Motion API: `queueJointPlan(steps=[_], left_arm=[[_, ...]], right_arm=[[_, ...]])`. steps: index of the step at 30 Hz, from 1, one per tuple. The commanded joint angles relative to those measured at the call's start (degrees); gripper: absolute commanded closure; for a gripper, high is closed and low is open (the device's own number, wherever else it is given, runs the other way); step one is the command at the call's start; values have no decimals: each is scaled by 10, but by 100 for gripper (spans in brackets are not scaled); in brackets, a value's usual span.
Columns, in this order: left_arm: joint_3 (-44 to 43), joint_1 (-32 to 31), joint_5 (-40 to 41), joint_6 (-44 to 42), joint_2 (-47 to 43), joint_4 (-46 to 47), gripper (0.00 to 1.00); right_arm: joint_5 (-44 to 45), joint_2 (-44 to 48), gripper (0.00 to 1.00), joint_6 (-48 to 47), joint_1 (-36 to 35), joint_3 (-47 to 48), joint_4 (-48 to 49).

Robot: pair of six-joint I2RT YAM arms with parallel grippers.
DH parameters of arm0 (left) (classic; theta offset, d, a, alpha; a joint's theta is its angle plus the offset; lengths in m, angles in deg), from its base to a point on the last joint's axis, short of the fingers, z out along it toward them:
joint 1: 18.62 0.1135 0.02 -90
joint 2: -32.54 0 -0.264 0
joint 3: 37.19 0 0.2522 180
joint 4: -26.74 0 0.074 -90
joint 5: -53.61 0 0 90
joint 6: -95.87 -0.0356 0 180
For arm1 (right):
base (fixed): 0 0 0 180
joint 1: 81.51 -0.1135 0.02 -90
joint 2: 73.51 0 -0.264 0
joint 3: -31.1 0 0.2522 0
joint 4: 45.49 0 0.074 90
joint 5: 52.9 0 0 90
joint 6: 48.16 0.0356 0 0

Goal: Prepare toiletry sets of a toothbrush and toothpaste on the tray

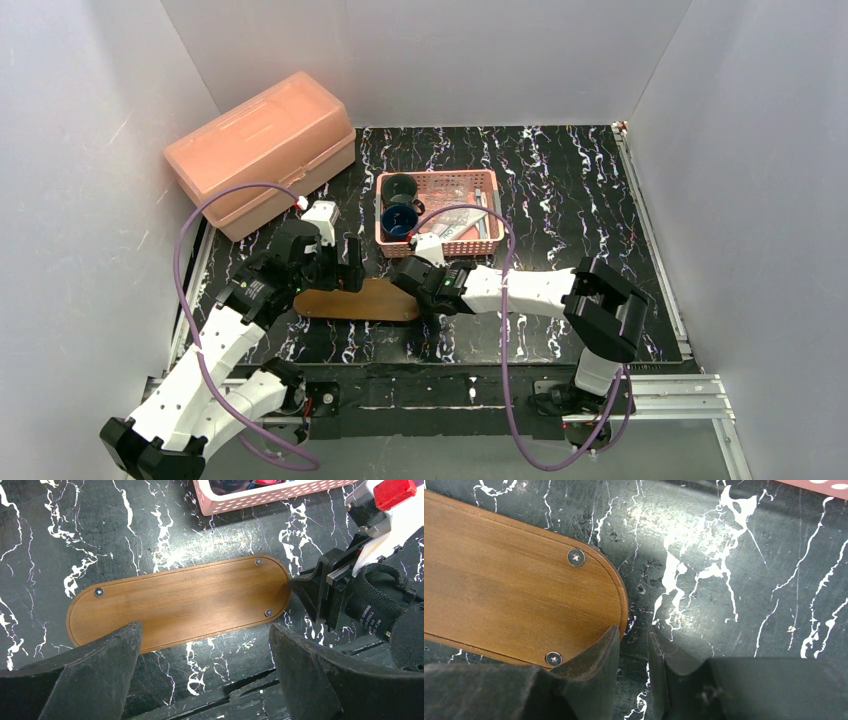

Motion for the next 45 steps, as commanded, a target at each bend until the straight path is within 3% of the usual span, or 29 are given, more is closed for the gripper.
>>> queueJointPlan(steps=[1,16,30,45], left_arm=[[-6,-1,5,2,-2,-9,1],[-6,-1,8,1,0,-9,1],[-6,-2,10,1,5,-10,1],[1,-1,25,42,25,-30,1]], right_arm=[[39,17,65,-7,2,-21,-57],[71,83,66,-2,24,-77,-89],[67,188,65,-30,109,-154,-110],[-30,234,65,-35,123,-151,-52]])
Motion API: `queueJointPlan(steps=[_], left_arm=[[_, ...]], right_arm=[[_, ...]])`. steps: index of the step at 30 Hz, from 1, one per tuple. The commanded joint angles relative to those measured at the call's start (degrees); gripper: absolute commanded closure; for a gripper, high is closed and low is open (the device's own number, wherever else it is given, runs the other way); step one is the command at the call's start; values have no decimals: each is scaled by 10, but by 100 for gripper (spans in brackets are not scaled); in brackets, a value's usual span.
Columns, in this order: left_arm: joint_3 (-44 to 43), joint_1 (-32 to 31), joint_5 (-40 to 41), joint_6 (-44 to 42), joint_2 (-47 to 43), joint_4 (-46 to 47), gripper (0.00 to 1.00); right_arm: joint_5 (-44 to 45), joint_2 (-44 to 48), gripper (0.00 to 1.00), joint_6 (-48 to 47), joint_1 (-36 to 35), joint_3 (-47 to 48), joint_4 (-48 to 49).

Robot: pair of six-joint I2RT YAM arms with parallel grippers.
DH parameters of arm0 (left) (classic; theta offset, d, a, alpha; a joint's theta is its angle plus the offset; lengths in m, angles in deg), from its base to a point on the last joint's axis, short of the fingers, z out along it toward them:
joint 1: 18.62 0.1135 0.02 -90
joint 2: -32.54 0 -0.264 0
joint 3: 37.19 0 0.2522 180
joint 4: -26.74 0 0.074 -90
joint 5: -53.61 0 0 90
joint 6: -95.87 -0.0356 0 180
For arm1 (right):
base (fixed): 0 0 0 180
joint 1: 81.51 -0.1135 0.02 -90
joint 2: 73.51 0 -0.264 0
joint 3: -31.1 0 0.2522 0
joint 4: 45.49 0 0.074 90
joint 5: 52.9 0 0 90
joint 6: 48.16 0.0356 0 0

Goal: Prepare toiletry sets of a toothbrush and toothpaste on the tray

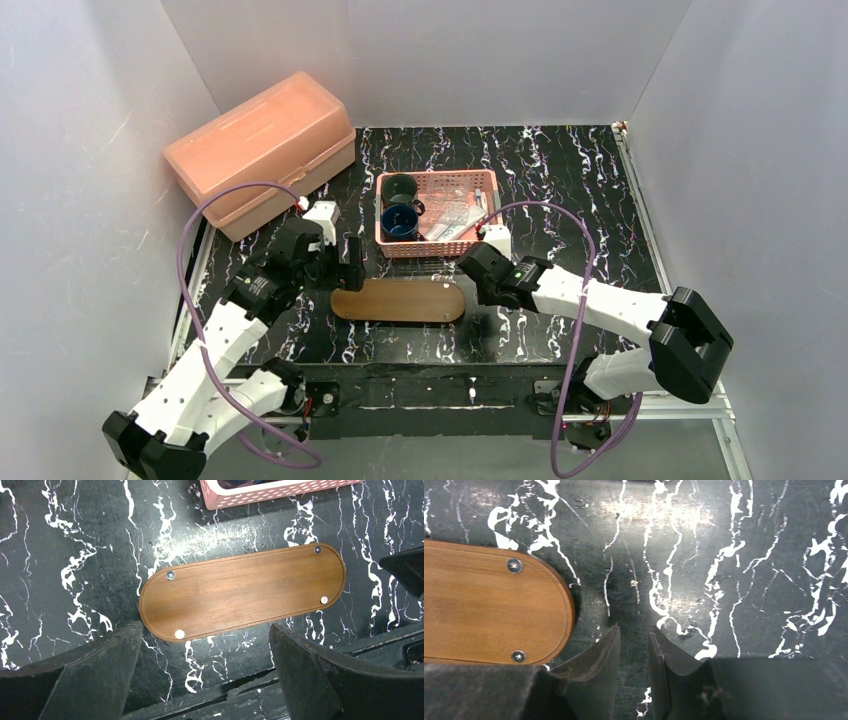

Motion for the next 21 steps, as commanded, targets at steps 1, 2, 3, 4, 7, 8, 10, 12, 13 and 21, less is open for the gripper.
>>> queueJointPlan(steps=[1,2,3,4,7,8,10,12,13,21], left_arm=[[-3,-2,24,35,24,-35,1],[-7,-1,30,40,33,-43,1],[-10,-1,38,46,44,-52,1],[-13,-1,45,52,54,-59,1],[-14,-1,57,69,81,-73,1],[-12,-2,62,73,88,-76,1],[-11,-1,77,81,105,-82,1],[-11,0,86,87,123,-87,1],[-11,1,85,89,132,-87,1],[-8,14,64,112,210,-79,1]], right_arm=[[-36,7,65,-4,0,10,33],[-39,9,65,-4,0,10,35],[-41,10,65,-4,-1,10,38],[-44,12,65,-4,-1,10,41],[-49,16,65,-9,-1,15,41],[-50,18,65,-10,-1,16,42],[-54,26,64,-11,-1,16,44],[-59,33,64,-12,-1,13,48],[-61,37,64,-13,-1,12,51],[-77,65,63,-16,-1,6,68]])
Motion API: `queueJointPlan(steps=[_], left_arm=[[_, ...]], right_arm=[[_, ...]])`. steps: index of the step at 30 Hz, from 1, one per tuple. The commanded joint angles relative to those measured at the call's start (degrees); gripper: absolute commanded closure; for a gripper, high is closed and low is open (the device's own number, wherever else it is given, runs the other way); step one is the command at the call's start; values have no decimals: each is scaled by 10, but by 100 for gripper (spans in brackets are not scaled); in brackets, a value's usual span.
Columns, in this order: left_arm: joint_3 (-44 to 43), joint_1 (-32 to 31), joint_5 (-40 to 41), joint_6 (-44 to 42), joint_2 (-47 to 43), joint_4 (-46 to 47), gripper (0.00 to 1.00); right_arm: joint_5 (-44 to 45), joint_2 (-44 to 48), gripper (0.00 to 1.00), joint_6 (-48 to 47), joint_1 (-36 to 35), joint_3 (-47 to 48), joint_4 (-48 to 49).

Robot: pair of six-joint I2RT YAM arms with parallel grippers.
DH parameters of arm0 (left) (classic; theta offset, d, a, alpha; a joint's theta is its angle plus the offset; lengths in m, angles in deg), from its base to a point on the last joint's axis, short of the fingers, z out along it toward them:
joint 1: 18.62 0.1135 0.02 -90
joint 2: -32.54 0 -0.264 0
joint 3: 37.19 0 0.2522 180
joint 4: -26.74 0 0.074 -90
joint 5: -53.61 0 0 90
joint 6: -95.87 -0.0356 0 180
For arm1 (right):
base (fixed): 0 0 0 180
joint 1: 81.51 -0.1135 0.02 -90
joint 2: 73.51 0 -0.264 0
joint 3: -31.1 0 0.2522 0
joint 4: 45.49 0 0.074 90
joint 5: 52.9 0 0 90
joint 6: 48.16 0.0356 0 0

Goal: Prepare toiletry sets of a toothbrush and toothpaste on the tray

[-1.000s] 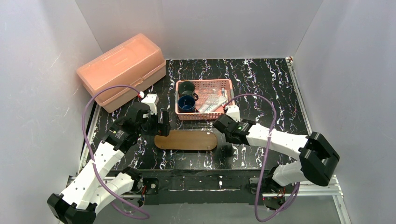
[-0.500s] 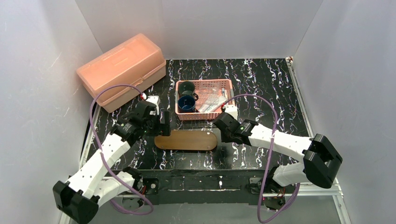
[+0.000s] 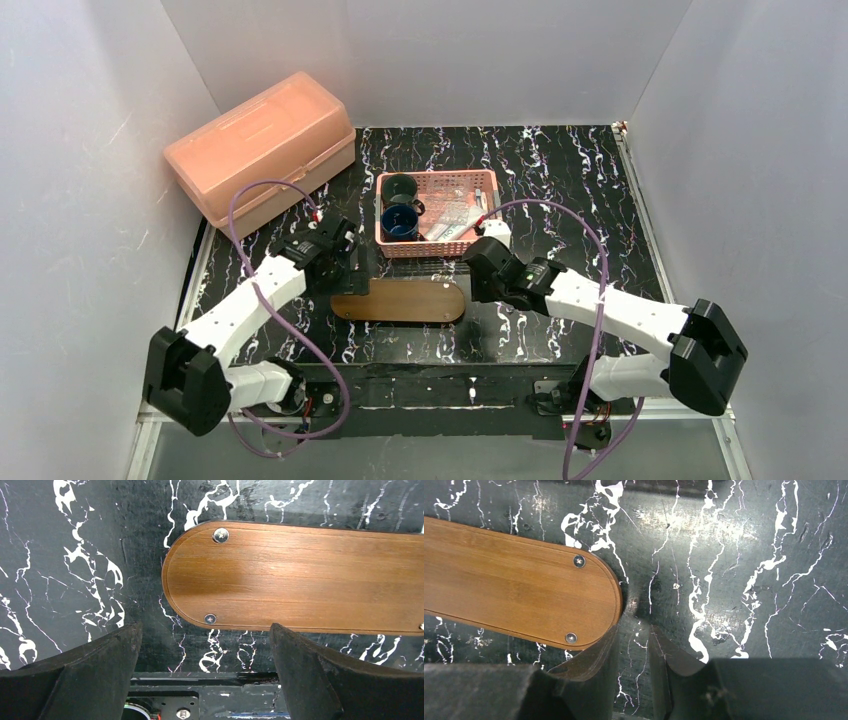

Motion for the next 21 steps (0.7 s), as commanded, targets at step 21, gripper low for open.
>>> queueJointPlan(steps=[21], left_arm=[[66,101,-151,72,118,96,9]], right_arm=[[-25,110,63,-12,-2,-26,16]])
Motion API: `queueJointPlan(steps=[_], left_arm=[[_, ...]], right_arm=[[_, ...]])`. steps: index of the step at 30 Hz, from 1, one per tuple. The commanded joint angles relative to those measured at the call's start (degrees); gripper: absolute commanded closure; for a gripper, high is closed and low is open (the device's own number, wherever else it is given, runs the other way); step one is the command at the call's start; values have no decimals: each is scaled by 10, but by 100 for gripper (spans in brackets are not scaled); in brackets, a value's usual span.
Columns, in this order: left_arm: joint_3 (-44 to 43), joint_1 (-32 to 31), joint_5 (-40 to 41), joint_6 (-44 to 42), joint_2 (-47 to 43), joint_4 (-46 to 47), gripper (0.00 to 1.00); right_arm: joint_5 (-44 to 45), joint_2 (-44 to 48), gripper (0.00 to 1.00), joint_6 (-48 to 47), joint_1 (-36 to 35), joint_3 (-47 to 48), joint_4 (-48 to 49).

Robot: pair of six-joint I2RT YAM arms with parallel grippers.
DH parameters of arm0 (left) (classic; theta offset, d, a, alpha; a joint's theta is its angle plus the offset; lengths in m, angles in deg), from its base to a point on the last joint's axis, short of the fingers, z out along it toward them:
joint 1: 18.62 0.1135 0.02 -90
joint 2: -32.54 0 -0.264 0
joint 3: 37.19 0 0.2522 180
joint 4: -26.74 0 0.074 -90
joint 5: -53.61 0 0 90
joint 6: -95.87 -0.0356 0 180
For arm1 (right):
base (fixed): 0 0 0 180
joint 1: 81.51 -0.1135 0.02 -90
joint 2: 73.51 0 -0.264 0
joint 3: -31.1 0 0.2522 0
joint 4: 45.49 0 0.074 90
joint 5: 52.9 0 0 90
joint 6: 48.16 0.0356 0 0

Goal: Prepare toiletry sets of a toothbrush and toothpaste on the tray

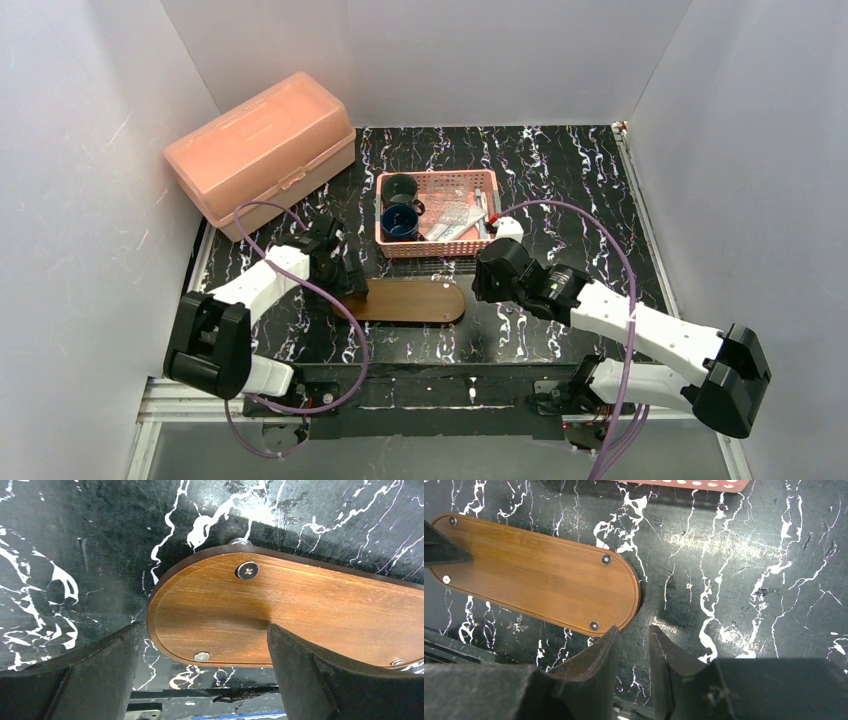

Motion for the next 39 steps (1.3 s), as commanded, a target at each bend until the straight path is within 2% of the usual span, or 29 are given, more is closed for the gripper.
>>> queueJointPlan(steps=[1,15,27,39], left_arm=[[14,2,-38,9,8,22,10],[45,-6,-97,15,-9,66,24],[89,-62,-108,65,-41,100,26],[91,-125,-95,105,-60,119,28]], right_arm=[[-2,20,63,-10,-2,-7,5],[3,18,63,-8,-2,-24,11],[12,-9,63,2,-2,-34,13],[24,-23,63,3,-2,-27,4]])
